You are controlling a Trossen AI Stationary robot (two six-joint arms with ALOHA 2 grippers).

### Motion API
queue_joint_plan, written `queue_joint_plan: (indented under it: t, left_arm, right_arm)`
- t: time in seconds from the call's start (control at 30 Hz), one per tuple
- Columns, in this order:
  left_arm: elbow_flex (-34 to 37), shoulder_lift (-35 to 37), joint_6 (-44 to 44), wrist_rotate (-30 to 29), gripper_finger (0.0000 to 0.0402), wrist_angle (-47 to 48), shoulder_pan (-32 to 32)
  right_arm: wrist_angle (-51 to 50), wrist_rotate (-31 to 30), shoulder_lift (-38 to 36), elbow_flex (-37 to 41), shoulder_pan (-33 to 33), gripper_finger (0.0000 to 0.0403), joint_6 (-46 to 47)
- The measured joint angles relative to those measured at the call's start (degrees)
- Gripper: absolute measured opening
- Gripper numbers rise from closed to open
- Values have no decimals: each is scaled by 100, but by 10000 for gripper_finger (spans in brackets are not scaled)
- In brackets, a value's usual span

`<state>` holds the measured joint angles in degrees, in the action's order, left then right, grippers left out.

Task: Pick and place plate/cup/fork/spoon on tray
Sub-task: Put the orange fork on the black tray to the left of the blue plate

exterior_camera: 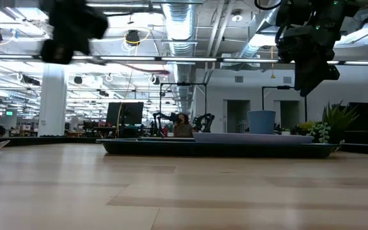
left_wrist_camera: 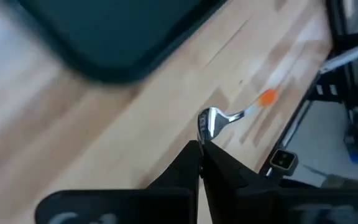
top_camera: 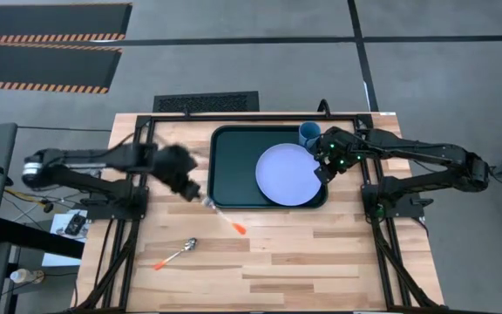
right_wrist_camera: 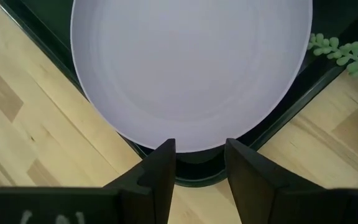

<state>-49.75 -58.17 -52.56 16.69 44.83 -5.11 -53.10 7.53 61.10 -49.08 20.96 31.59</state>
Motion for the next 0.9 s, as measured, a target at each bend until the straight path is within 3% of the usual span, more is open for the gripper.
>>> queue_joint_plan:
  t: [0.13, 0.27, 0.63, 0.73, 0.9]
  left_arm:
    - [-658, -818, 1622, 823, 0, 136, -1128]
    - [-1435, -1852, 3236, 1142, 0, 417, -1872]
    - [-4299, -4791, 7465, 754, 0, 2608, -2866]
    - [-5026, -5340, 8362, 490, 0, 3100, -3001]
    - [-5793, -6019, 9590, 533, 0, 3116, -3125]
  right_arm:
    - [4, -2, 0, 0, 2, 161, -60]
    - [4, -4, 2, 0, 2, 161, -79]
    - [17, -6, 1, 0, 2, 161, -59]
    - [24, -7, 2, 0, 2, 161, -59]
    - [158, -9, 2, -1, 2, 161, -59]
